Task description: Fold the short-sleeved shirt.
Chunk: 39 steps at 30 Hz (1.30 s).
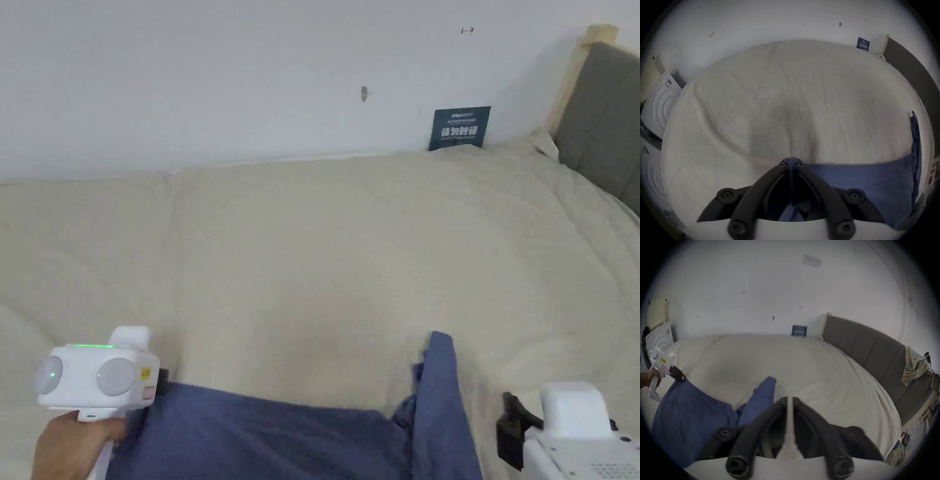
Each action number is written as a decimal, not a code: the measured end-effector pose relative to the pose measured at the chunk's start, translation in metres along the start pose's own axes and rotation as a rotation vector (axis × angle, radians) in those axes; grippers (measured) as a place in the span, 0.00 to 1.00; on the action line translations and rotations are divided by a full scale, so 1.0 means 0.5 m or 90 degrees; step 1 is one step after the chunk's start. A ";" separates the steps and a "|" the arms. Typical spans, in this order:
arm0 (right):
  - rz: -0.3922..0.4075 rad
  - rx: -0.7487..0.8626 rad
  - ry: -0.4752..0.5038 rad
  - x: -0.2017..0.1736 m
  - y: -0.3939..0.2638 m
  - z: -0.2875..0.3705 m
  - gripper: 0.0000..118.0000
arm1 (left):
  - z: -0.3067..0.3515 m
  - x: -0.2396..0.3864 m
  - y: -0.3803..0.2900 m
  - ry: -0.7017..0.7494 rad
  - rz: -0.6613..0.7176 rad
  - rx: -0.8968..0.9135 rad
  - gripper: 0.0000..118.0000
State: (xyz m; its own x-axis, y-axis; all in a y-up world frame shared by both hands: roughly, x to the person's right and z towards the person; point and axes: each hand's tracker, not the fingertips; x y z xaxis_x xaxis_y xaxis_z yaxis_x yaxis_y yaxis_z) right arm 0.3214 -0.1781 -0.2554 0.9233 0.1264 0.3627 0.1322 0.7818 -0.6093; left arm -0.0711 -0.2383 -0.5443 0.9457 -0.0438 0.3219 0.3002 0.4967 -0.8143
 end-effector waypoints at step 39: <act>-0.034 0.197 0.161 0.020 0.308 0.227 0.01 | 0.653 -0.154 -0.024 -0.024 0.175 0.361 0.03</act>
State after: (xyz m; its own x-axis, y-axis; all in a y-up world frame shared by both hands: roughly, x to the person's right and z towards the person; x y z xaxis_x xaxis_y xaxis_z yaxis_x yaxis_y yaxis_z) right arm 0.3101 0.0128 -0.2653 0.9828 -0.0427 0.1796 0.1027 0.9350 -0.3395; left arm -0.1881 0.0423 -0.4016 0.9707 0.1761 0.1633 -0.0751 0.8684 -0.4902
